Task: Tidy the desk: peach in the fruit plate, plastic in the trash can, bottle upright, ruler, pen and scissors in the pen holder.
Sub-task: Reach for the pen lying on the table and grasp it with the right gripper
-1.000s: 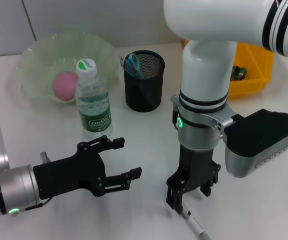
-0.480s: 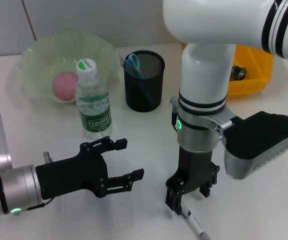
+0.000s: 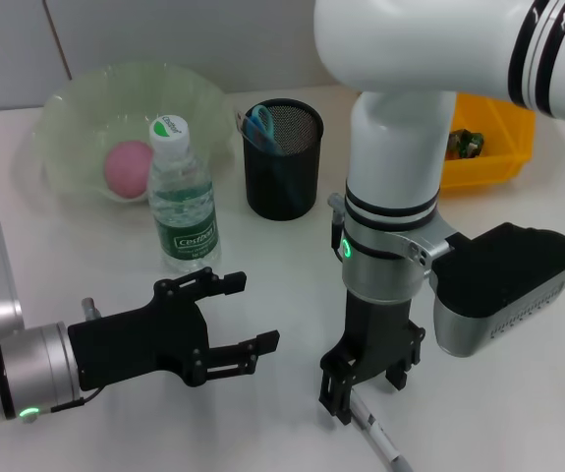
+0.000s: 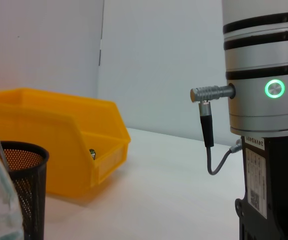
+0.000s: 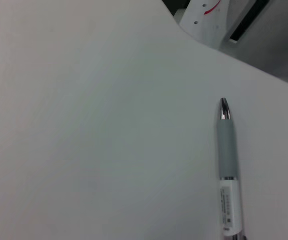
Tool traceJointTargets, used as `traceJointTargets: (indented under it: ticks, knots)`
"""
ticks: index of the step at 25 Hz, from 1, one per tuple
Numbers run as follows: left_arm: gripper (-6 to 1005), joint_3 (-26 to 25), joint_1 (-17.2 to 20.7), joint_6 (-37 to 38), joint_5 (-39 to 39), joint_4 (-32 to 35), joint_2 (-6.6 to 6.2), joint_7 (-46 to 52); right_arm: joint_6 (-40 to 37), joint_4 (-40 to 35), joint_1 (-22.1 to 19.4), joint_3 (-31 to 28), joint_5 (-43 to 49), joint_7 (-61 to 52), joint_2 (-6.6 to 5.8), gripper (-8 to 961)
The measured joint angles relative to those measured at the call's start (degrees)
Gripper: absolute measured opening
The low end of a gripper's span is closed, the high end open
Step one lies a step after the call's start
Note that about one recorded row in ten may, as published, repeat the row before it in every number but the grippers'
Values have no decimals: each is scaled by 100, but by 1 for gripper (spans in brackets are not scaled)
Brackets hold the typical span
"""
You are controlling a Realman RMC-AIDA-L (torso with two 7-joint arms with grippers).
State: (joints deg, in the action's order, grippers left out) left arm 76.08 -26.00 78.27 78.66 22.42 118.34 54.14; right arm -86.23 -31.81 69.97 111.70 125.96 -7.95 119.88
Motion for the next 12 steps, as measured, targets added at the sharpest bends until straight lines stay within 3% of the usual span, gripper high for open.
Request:
traceJointTargets:
  ticks: [9, 12]
  knots:
    - [831, 6, -14, -5, 0, 25, -4, 0, 116, -32, 71, 232, -228, -295, 0, 733]
    - [831, 6, -18, -5, 0, 26, -4, 0, 124, -31, 74, 232, -245, -297, 0, 563]
